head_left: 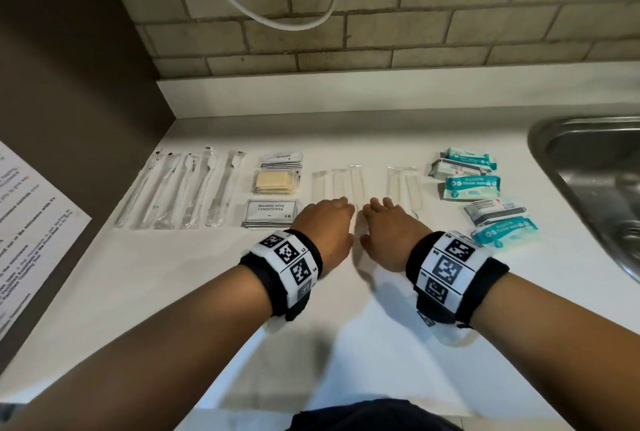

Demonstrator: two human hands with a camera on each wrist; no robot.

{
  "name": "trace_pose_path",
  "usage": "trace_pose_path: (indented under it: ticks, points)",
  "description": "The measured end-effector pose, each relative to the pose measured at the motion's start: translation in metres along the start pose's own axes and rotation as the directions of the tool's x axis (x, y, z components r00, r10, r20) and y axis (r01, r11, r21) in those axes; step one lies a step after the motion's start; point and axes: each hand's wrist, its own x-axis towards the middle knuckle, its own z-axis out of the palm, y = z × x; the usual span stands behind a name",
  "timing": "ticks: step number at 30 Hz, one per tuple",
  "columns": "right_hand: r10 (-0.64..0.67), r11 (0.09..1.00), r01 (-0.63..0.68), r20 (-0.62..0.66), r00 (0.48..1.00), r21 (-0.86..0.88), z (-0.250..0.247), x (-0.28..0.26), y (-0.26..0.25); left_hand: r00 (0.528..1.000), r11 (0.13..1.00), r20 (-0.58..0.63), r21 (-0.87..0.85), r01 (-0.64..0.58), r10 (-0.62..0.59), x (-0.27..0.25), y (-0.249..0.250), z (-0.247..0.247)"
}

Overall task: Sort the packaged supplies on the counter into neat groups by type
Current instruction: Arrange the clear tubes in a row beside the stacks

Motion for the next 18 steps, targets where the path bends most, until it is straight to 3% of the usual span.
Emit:
trace_pose_path:
  ticks: [3, 6, 9, 18]
  points:
    - [0.083, 0.994, -0.081, 0.03, 0.996, -0.077, 0.002, -0.001, 0.015, 0.999, 0.998, -0.012, 0.021, -0.051, 0.051, 0.013, 0.013, 0.0]
    - [0.113, 0.989, -0.105, 0.071, 0.991, -0.105, 0.005, -0.005, 0.025, 0.997, 0.995, 0.065, 0.08, -0.054, 0.049, 0.027, 0.025, 0.008]
    - [0.08, 0.995, -0.074, 0.079, 0.994, -0.069, 0.006, -0.008, 0.031, 0.99, 0.99, 0.141, 0.137, -0.041, 0.021, 0.034, 0.028, 0.016]
    - [0.018, 1.0, -0.02, 0.073, 0.997, 0.02, 0.004, -0.001, 0.032, 0.996, 0.974, 0.091, 0.222, -0.037, 0.017, 0.024, 0.035, 0.026]
